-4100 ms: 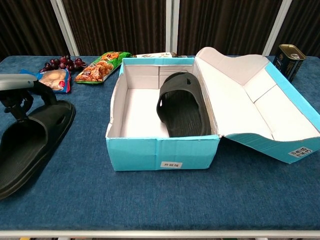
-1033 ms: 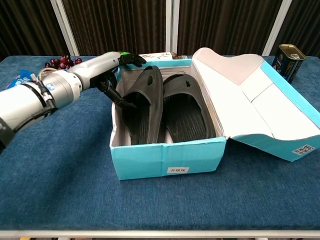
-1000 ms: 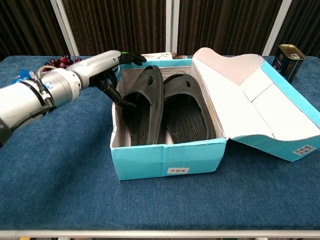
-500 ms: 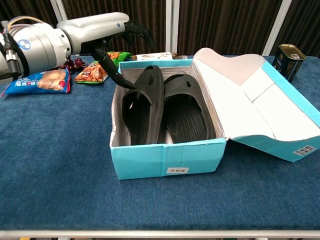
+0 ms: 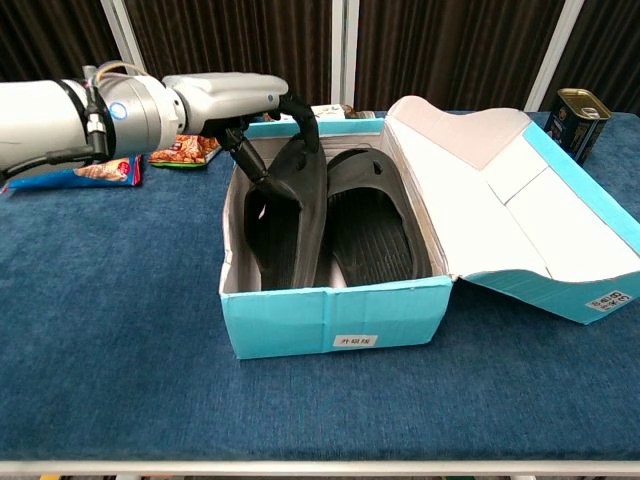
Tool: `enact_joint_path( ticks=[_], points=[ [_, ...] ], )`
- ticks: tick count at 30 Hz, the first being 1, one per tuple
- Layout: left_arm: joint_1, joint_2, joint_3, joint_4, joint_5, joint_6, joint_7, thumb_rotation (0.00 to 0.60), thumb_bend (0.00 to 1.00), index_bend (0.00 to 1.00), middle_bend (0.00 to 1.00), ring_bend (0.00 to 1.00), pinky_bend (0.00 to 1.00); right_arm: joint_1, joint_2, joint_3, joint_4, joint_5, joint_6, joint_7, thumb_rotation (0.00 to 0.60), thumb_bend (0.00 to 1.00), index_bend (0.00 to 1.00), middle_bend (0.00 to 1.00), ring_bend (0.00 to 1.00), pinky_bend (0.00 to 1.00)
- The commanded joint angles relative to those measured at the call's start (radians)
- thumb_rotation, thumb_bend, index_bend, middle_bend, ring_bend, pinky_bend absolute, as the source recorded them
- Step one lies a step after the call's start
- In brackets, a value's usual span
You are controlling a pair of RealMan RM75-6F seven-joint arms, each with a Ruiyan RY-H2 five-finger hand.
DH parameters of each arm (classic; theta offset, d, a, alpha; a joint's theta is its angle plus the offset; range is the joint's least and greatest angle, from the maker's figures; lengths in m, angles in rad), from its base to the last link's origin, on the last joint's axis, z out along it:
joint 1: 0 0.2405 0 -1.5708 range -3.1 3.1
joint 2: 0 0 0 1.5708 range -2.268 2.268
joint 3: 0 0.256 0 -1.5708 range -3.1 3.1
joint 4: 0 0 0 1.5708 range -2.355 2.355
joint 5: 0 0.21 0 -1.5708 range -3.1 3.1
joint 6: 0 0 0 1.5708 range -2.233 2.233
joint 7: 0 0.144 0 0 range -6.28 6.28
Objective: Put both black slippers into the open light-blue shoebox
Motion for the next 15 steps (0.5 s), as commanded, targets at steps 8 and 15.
enact_joint_path(
  ticks=[8,15],
  points=[
    [-0.024,-0.019,0.037,0.013,-0.090,-0.012,0.063,0.443,0.00,0.31,0.23,0.00,0.13,0.001,-0.001,-0.001,0.001,-0.002,-0.002,0.001,0.600,0.12,0.00,0.01,0.00,0.02],
    [0.065,0.064,-0.017,-0.113,0.048,0.118,-0.155,0.458,0.00,0.31,0.23,0.00,0.14,-0.004,-0.003,-0.003,0.004,0.008,-0.003,0.009,0.600,0.12,0.00,0.01,0.00,0.02]
  ],
)
